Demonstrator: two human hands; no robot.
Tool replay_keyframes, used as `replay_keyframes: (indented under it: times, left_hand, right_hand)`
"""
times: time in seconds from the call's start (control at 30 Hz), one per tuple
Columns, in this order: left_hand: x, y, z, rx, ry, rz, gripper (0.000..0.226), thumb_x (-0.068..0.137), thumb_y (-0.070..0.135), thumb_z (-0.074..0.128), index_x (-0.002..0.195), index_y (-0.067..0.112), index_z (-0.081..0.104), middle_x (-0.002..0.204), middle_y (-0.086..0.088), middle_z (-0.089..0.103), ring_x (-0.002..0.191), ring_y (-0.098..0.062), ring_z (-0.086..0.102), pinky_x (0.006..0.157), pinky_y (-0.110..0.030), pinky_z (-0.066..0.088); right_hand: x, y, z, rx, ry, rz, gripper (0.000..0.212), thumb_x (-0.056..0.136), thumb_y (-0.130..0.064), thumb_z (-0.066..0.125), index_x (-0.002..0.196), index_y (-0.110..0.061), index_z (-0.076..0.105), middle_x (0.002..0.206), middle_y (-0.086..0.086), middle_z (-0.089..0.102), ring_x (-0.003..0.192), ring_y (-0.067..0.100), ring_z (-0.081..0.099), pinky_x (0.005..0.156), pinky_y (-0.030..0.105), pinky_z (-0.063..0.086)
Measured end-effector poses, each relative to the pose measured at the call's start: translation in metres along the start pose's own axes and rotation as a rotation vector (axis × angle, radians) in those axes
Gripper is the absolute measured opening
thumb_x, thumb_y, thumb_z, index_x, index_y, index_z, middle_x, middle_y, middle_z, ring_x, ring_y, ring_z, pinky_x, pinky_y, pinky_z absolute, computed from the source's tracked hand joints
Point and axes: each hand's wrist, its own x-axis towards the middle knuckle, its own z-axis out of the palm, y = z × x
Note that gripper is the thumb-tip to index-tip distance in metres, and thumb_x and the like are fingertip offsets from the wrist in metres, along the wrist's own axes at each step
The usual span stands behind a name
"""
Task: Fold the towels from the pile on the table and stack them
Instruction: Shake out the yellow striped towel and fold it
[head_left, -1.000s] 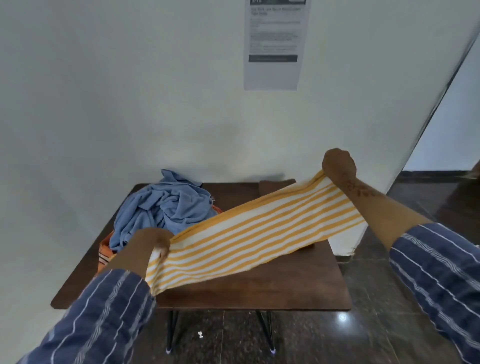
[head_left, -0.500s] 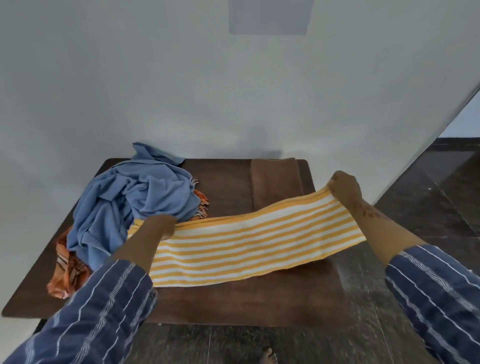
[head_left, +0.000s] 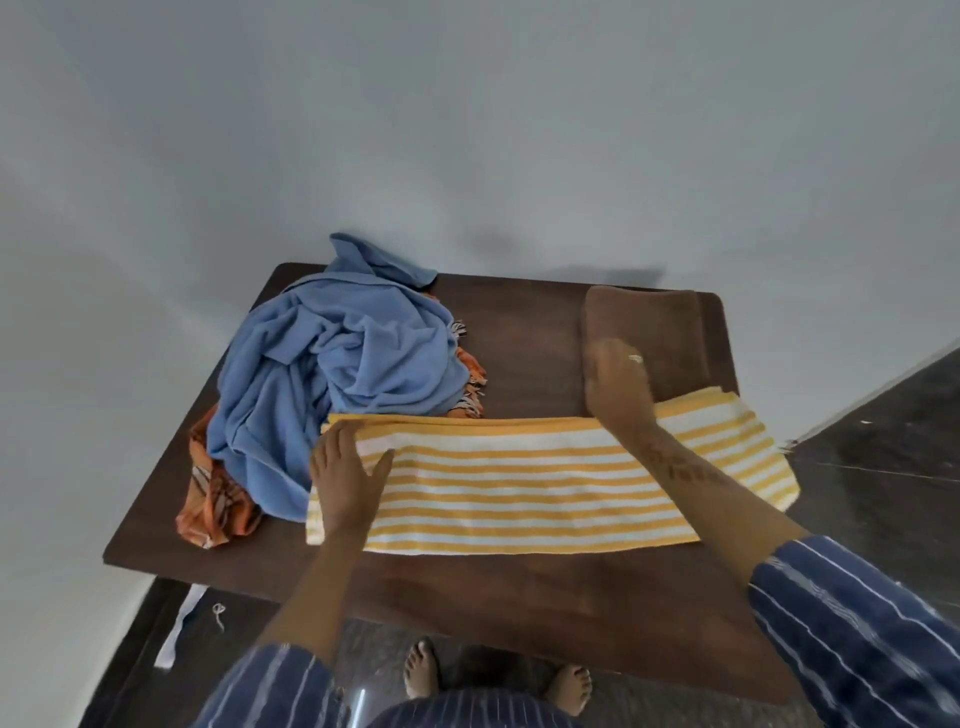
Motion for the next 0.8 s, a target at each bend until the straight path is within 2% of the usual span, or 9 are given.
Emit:
replay_keyframes:
  times: [0.1, 0.23, 0.33, 0.4, 0.47, 0.5, 0.63, 0.7, 0.8]
  left_hand:
    - [-0.026, -0.019, -0.006, -0.161, -0.024, -0.411, 0.063, 0.081, 0.048, 0.066, 0.124, 0.005, 0.049, 0.128, -0.016, 0.049, 0.125, -0.037, 0.039, 0.105, -0.053, 0.029]
    - [-0.029, -0.053, -0.01, -0.338, -0.026, -0.593, 0.061, 0.079, 0.06, 0.06, 0.117, 0.013, 0.049, 0.113, -0.014, 0.059, 0.105, -0.034, 0.055, 0.09, -0.05, 0.046]
    - [-0.015, -0.068, -0.022, -0.535, -0.334, -0.588, 0.045, 0.084, 0.052, 0.06, 0.113, 0.018, 0.05, 0.097, -0.003, 0.066, 0.081, -0.019, 0.064, 0.072, -0.034, 0.051]
    - [-0.004, -0.082, -0.028, -0.676, -0.624, -0.555, 0.063, 0.079, 0.035, 0.074, 0.131, 0.013, 0.045, 0.12, -0.001, 0.059, 0.105, -0.022, 0.061, 0.077, -0.028, 0.05]
    - [0.003, -0.1, -0.035, -0.545, -0.812, -0.416, 0.092, 0.071, 0.036, 0.081, 0.143, 0.014, 0.029, 0.134, 0.003, 0.043, 0.125, -0.02, 0.045, 0.09, -0.029, 0.044]
    - [0.003, -0.107, -0.037, -0.473, -0.85, -0.323, 0.091, 0.071, 0.037, 0.081, 0.142, 0.016, 0.029, 0.133, 0.007, 0.04, 0.124, -0.017, 0.042, 0.091, -0.028, 0.042]
    - [0.002, -0.124, -0.04, -0.721, -0.716, -0.304, 0.038, 0.077, 0.02, 0.077, 0.106, 0.013, 0.054, 0.103, 0.004, 0.063, 0.102, -0.019, 0.061, 0.078, -0.027, 0.051]
    - [0.003, -0.125, -0.04, -0.843, -0.607, -0.346, 0.026, 0.077, 0.018, 0.074, 0.093, 0.011, 0.054, 0.09, -0.002, 0.065, 0.088, -0.021, 0.064, 0.076, -0.041, 0.052]
    - [0.002, -0.122, -0.038, -0.604, -0.494, -0.251, 0.024, 0.084, 0.024, 0.064, 0.099, 0.013, 0.049, 0.091, -0.004, 0.06, 0.083, -0.02, 0.058, 0.076, -0.049, 0.05]
  right_hand:
    - [-0.011, -0.073, 0.039, 0.166, -0.283, -0.124, 0.033, 0.079, 0.0, 0.055, 0.112, -0.002, 0.058, 0.117, 0.016, 0.056, 0.109, 0.031, 0.052, 0.093, 0.037, 0.04]
    - [-0.023, -0.15, 0.092, 0.187, -0.588, -0.13, 0.058, 0.084, -0.017, 0.063, 0.136, -0.004, 0.04, 0.14, 0.014, 0.043, 0.126, 0.031, 0.043, 0.101, 0.04, 0.038]
    - [-0.025, -0.18, 0.122, 0.1, -0.65, -0.119, 0.066, 0.082, -0.028, 0.07, 0.134, -0.004, 0.038, 0.14, 0.015, 0.04, 0.126, 0.032, 0.042, 0.097, 0.04, 0.039]
    - [-0.023, -0.188, 0.131, 0.021, -0.623, -0.085, 0.063, 0.081, -0.03, 0.07, 0.129, -0.004, 0.04, 0.137, 0.016, 0.041, 0.121, 0.033, 0.045, 0.092, 0.039, 0.041]
    - [-0.021, -0.193, 0.136, -0.01, -0.576, -0.046, 0.059, 0.08, -0.029, 0.072, 0.125, -0.005, 0.042, 0.133, 0.016, 0.043, 0.116, 0.034, 0.048, 0.087, 0.039, 0.043]
    - [-0.021, -0.194, 0.137, -0.004, -0.559, -0.03, 0.056, 0.079, -0.027, 0.072, 0.122, -0.005, 0.043, 0.13, 0.015, 0.045, 0.113, 0.034, 0.05, 0.086, 0.039, 0.043]
    - [-0.017, -0.196, 0.14, 0.1, -0.593, 0.039, 0.039, 0.08, -0.021, 0.071, 0.106, -0.004, 0.047, 0.108, 0.013, 0.054, 0.098, 0.03, 0.053, 0.078, 0.037, 0.041]
    - [-0.016, -0.195, 0.136, 0.113, -0.547, 0.075, 0.031, 0.082, -0.022, 0.069, 0.097, -0.008, 0.046, 0.096, 0.009, 0.053, 0.09, 0.027, 0.053, 0.072, 0.035, 0.038]
    - [-0.026, -0.198, 0.136, -0.05, -0.249, 0.066, 0.025, 0.084, -0.017, 0.066, 0.1, -0.007, 0.05, 0.098, 0.011, 0.055, 0.09, 0.031, 0.054, 0.075, 0.038, 0.038]
